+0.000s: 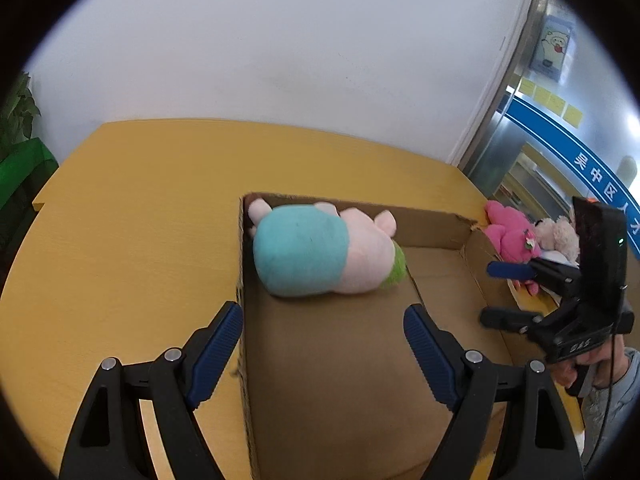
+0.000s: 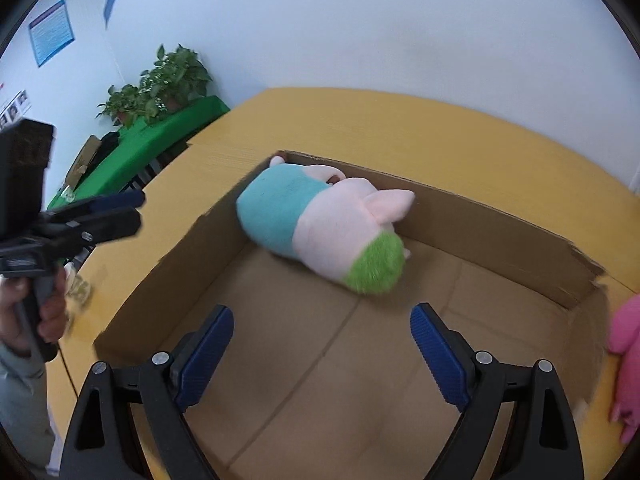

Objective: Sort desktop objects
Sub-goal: 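Withdraw both grippers from the box toward the black charger box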

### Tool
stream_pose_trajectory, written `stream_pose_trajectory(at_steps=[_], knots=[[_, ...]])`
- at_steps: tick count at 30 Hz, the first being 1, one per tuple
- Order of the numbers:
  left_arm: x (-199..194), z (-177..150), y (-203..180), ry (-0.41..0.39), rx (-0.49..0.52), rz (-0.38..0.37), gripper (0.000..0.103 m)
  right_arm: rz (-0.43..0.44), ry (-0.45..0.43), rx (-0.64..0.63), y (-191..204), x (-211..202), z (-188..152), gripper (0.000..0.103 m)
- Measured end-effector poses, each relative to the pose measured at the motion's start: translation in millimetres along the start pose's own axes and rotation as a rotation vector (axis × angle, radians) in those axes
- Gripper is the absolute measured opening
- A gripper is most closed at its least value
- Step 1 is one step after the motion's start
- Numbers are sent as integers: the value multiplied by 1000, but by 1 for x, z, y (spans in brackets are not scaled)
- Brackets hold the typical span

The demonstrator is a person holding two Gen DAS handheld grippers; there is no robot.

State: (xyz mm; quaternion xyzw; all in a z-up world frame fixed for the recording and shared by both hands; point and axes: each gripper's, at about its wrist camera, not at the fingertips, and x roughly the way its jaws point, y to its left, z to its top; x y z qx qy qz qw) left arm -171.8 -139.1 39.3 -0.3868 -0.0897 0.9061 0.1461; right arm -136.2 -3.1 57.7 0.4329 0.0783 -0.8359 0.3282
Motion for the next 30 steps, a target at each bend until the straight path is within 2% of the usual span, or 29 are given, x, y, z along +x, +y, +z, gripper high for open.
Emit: stream_pose_trajectory(at_steps=[3,5,7,10,11,15,16,22,24,26,30], knots=[[-4,-29,-15,16,39,-15,84,-39,-71,2,7,-65,-47,102],[-1,-48,-22,46,61,0,84,-56,-105,29,5,-97,-80,103],[8,-64,-20,104,41,31,84,-76,-94,58,-5,-120,-119,103],[17,-82,-9,150,-57,13,83,-119,-26,109,-18,-109,-148,103],[14,-85,-12,119,-37,30,83,-124,-9,131,-23,-107,-159,103],[8,-95,-19,119,-41,30,83,-112,24,202,-35,-97,-193,103],[7,-97,-20,118,-46,38,83,-92,-1,224,-40,-99,-199,103],[1,-97,-28,148,-51,81,83,-144,-23,215,-35,-106,-196,102],[-13,-95,-36,107,-42,91,83,-168,-59,184,-26,-115,-194,102],[-38,-93,-56,23,15,96,83,-194,-99,152,-17,-131,-194,102],[-88,-96,-104,-153,146,64,83,-189,-172,138,-4,-160,-202,102]])
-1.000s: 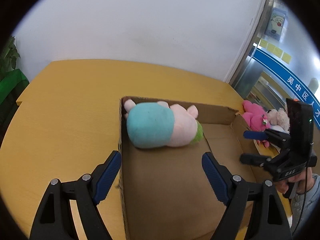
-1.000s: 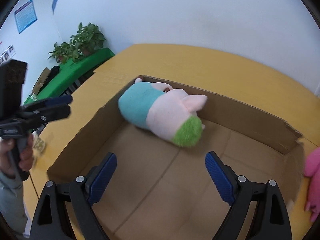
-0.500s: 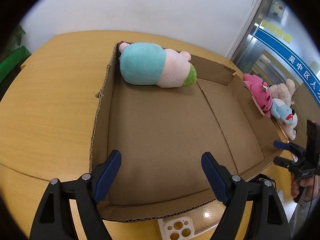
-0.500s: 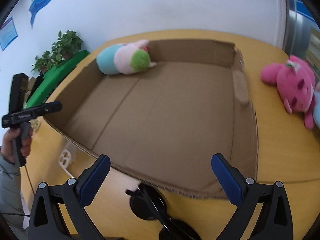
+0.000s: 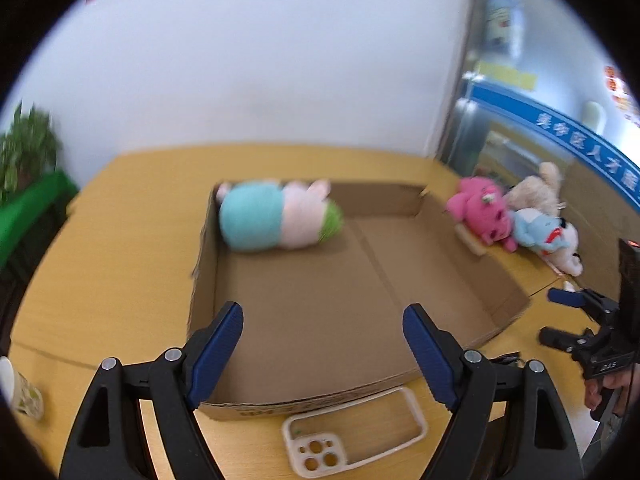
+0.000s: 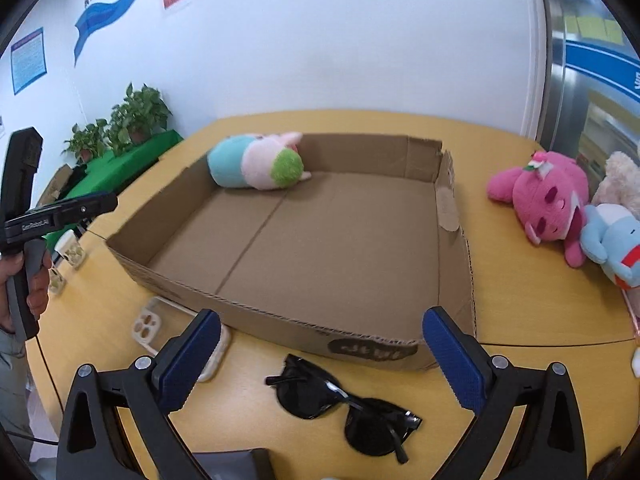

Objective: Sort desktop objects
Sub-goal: 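Withdraw both grippers from the box toward the black charger box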

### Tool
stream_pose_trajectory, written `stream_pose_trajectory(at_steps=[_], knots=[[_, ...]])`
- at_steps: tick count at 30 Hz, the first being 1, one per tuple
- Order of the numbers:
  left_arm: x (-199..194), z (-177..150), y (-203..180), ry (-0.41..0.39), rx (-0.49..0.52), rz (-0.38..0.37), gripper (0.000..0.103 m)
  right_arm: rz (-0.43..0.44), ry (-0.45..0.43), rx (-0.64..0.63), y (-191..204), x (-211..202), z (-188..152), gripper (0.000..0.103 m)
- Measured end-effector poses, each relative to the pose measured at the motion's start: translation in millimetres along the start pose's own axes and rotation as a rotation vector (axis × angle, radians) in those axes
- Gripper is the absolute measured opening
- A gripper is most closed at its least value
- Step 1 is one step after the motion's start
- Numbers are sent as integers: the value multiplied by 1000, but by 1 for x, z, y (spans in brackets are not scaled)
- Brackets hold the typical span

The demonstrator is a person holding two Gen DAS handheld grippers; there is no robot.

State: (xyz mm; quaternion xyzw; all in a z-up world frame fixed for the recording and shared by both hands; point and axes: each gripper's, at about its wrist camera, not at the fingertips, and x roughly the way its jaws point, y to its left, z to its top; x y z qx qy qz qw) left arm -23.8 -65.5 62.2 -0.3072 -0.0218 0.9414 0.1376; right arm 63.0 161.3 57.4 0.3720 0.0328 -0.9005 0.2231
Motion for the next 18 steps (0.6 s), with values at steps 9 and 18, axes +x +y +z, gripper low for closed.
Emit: stream_pose_trajectory(at_steps=[9,18], knots=[[-56,-11,-67,-166,92,-62,85,-34,-100,-36,24,-56,-13,102],[-68,-37,-91,-131,77,-108,85,-25,-127,-62,38,-79,-31,102]])
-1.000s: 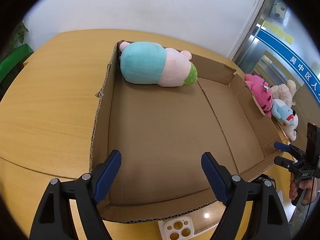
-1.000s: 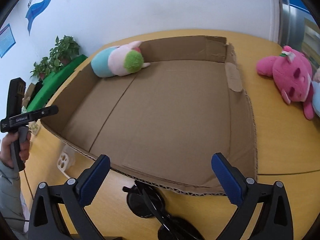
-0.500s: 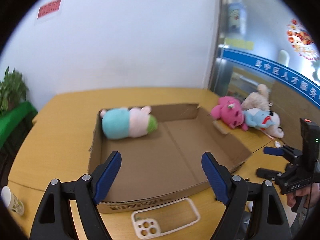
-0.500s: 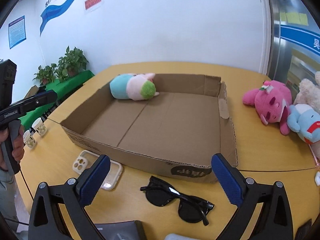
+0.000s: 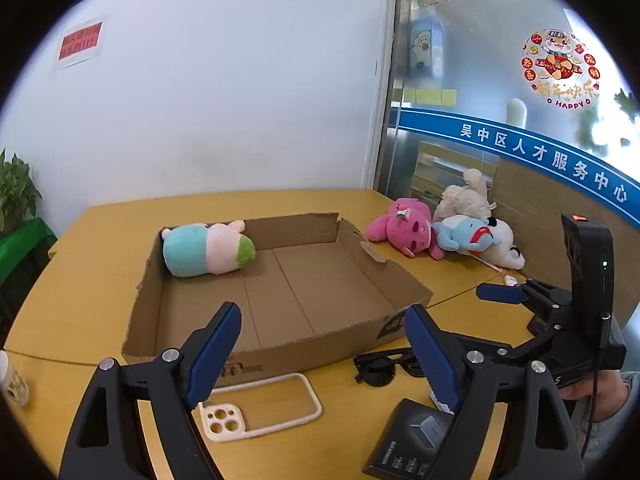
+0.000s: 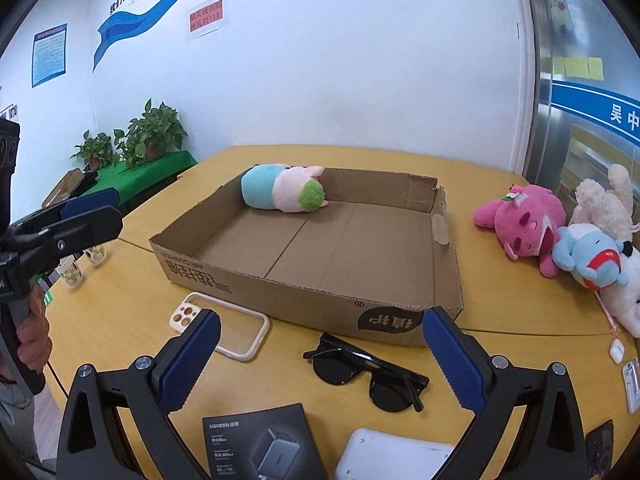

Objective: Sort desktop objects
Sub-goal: 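Withdraw both grippers from the box toward the black charger box, then close both grippers on the black UGREEN charger box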

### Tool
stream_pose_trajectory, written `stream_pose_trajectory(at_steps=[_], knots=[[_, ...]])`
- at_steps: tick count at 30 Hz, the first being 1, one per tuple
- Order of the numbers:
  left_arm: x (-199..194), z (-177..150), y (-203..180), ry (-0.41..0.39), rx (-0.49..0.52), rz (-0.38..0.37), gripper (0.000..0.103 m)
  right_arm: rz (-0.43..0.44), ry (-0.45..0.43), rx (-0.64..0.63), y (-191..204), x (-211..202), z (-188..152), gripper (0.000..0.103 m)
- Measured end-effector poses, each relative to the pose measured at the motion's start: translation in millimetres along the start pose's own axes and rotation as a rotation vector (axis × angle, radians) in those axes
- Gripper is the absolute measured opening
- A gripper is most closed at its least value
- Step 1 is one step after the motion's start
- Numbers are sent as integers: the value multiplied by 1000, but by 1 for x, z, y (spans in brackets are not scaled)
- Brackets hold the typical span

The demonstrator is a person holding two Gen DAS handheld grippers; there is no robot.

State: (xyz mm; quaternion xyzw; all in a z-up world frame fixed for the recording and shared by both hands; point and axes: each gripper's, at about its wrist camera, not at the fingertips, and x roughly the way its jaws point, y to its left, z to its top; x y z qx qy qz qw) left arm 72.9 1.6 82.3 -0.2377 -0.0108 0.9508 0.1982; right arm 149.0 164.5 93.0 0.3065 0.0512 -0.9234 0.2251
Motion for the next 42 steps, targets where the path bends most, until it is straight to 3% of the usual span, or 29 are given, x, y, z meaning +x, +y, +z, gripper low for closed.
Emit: stream_pose_trajectory(at_steps=[4,11,16,20,27,34,38,41,42], knots=[[-3,-8,-5,16,-29,-16,84,9,-7,4,5,-6,-8,102],[0,-21,-13,48,-18,26,84,56,-34,6,11,-14,-20,102],[6,-33,-9,96,-46,25,84,138,29,-89,19,-12,-43,102],[16,-52,-8,181,-87,-19,84,232,128,-98,9,-10,-76,102],[30,-90,-14,319,-126,-126,84,277,240,-52,-7,-10,-123,102],[52,-116,-14,456,-192,-216,84,289,318,-15,-1,16,-148,102],[56,-125,-6,490,-239,-221,83,363,347,21,16,30,-152,103],[57,-131,4,504,-276,-217,83,499,338,-15,40,31,-150,102],[57,-133,6,506,-283,-214,83,510,319,-27,43,29,-149,102]])
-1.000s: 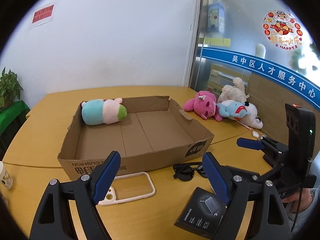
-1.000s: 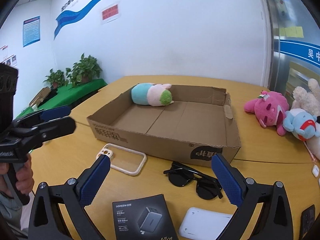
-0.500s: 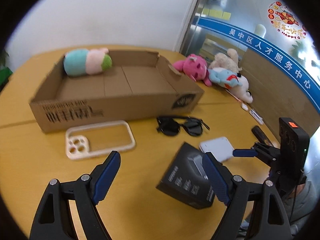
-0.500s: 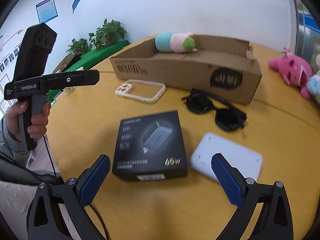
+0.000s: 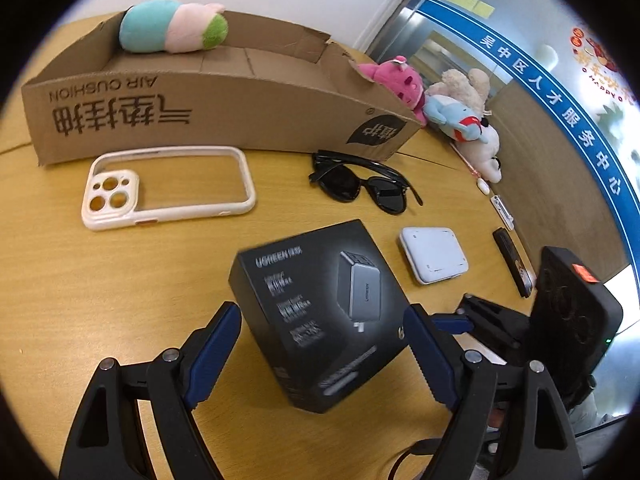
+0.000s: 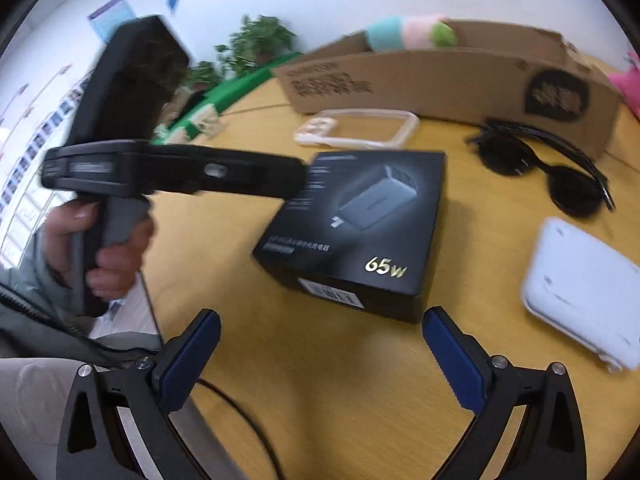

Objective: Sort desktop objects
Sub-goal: 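Close both grippers on the black UGREEN charger box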

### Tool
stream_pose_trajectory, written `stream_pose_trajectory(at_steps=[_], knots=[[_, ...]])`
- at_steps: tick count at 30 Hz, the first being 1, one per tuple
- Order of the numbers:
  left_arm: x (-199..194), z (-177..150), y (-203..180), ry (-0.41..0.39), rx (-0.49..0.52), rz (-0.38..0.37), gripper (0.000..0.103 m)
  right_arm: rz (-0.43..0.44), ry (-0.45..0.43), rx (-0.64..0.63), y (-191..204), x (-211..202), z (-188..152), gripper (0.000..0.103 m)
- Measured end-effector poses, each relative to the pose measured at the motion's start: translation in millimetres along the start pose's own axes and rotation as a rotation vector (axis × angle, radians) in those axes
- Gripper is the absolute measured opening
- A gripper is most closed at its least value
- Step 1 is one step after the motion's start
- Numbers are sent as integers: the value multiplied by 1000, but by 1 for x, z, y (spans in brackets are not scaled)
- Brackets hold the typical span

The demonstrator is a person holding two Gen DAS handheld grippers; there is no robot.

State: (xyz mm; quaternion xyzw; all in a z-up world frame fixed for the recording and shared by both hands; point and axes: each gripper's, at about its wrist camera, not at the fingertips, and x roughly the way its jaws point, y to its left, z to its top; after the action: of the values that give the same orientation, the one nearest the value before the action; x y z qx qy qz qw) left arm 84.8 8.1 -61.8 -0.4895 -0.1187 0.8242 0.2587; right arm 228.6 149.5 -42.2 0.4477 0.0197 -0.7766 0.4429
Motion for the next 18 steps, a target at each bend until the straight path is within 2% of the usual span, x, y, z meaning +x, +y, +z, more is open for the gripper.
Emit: stream_pose_trajectory(at_steps=[1,4,7,9,11,14,15,18], knots=[[-1,0,3,-1,-10,-3,83,-9,-14,-14,1,-2,1,102],[1,0,12,-5,-40,-24,83,-111,-27,13,-15,-3,4,102],[10,4,17,14,-47,-44,81,-126,-10,47,-27,9,12,102],[17,5,17,35,-45,-58,72,-88,-7,33,-21,18,18,102],[21,5,20,57,-49,-28,68,26,-8,18,-11,25,22,103],[16,7,33,47,-83,-57,59,75,-34,28,-16,21,27,102],[15,8,37,42,-98,-60,58,49,-37,31,-19,20,27,102],[19,10,53,35,-158,-60,71,-72,9,17,-28,26,25,102]])
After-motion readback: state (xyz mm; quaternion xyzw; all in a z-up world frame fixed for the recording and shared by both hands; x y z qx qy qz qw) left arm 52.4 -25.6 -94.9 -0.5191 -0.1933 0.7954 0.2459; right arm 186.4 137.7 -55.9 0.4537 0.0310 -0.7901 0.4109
